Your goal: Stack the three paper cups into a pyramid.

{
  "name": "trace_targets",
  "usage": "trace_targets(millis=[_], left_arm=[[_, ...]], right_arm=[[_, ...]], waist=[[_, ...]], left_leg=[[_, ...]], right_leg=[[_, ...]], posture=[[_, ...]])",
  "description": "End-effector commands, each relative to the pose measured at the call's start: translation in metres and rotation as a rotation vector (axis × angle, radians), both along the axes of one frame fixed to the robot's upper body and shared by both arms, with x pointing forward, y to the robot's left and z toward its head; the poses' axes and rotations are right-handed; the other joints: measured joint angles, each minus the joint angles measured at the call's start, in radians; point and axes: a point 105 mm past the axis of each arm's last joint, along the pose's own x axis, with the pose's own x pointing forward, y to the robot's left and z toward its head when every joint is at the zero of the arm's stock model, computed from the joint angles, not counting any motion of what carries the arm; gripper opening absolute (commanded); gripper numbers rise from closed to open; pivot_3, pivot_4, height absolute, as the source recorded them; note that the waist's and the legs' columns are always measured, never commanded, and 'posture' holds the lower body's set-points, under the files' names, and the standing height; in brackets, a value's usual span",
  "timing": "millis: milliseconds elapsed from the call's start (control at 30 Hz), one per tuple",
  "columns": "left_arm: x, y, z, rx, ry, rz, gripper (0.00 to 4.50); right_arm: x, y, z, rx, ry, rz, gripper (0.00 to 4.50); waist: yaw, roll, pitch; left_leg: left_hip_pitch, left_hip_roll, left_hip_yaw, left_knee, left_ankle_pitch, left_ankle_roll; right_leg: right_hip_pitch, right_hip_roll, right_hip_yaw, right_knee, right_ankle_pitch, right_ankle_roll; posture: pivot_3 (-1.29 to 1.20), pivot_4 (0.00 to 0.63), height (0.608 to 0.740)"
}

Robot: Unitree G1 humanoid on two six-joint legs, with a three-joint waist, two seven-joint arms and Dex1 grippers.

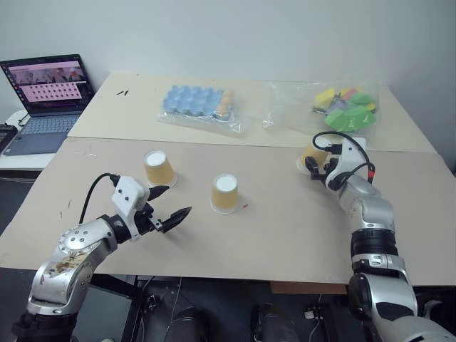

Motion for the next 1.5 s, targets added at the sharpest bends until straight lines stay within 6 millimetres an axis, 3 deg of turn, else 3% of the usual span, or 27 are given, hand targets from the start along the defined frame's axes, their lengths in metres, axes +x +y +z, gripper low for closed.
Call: trace_targets(millis=[33, 500, 700, 933, 1067, 1200, 1367, 1500], left_arm=[[-0.002, 0.003, 0.01, 0.012, -0.044, 0.016, 4.5], [-0.004, 0.004, 0.01, 0.013, -0.043, 0.03, 4.5], [-0.005, 0.003, 0.007, 0.012, -0.033, 0.033, 4.5], [-0.006, 0.001, 0.003, 0.009, -0.017, 0.024, 4.5], [-0.007, -0.001, 0.002, 0.009, -0.011, 0.019, 4.5], [-0.008, -0.002, 0.0, 0.009, -0.001, 0.011, 4.5], [-0.007, -0.004, 0.0, 0.007, 0.002, 0.002, 4.5], [-0.007, -0.003, 0.0, 0.003, 0.003, 0.004, 4.5]], right_arm=[[0.01, 0.003, 0.028, -0.014, -0.098, 0.004, 4.44], [0.029, 0.002, 0.039, -0.029, -0.128, -0.002, 4.44], [0.029, 0.009, 0.042, -0.033, -0.145, 0.042, 2.71], [0.022, 0.019, 0.063, -0.032, -0.235, 0.133, 2.6], [0.0, 0.036, 0.082, -0.074, -0.291, 0.375, 2.6], [-0.041, 0.058, 0.087, -0.136, -0.238, 0.717, 2.6], [-0.074, 0.078, 0.059, -0.173, -0.091, 0.989, 2.6], [-0.08, 0.088, 0.035, -0.263, 0.002, 1.07, 2.6]], waist=[[0.0, 0.0, 0.0], [0.0, 0.0, 0.0], [-0.002, 0.001, 0.001], [-0.002, 0.003, 0.002], [0.005, 0.003, 0.002], [0.01, 0.004, 0.002], [0.002, 0.004, 0.002], [0.002, 0.004, 0.002]], left_leg=[[0.0, 0.0, 0.0, 0.0, 0.0, 0.0], [0.0, 0.0, 0.0, -0.001, 0.0, 0.0], [0.0, 0.001, 0.0, -0.001, 0.0, 0.0], [0.0, 0.001, 0.0, -0.001, 0.0, 0.0], [-0.001, 0.001, 0.0, -0.002, 0.0, 0.0], [-0.002, 0.001, -0.002, -0.001, 0.0, 0.0], [0.0, 0.001, -0.001, -0.001, 0.0, 0.0], [0.001, 0.002, -0.001, -0.001, 0.0, 0.0]], right_leg=[[0.0, 0.0, 0.0, 0.0, 0.0, 0.0], [0.0, 0.0, 0.0, 0.0, 0.0, 0.0], [0.0, 0.0, 0.0, 0.0, 0.0, 0.0], [0.0, 0.0, 0.0, 0.0, 0.0, 0.0], [0.0, 0.0, -0.001, -0.001, 0.0, 0.0], [0.0, 0.0, -0.003, -0.002, 0.0, 0.0], [0.001, 0.0, -0.001, -0.002, 0.0, 0.0], [0.002, 0.001, -0.001, -0.006, 0.0, 0.0]], posture=[[0.0, 0.15, 0.733], [0.0, 0.15, 0.733], [0.0, 0.15, 0.733], [0.0, 0.15, 0.733], [0.0, 0.15, 0.733], [0.0, 0.15, 0.733], [0.0, 0.15, 0.733], [0.0, 0.15, 0.733]])
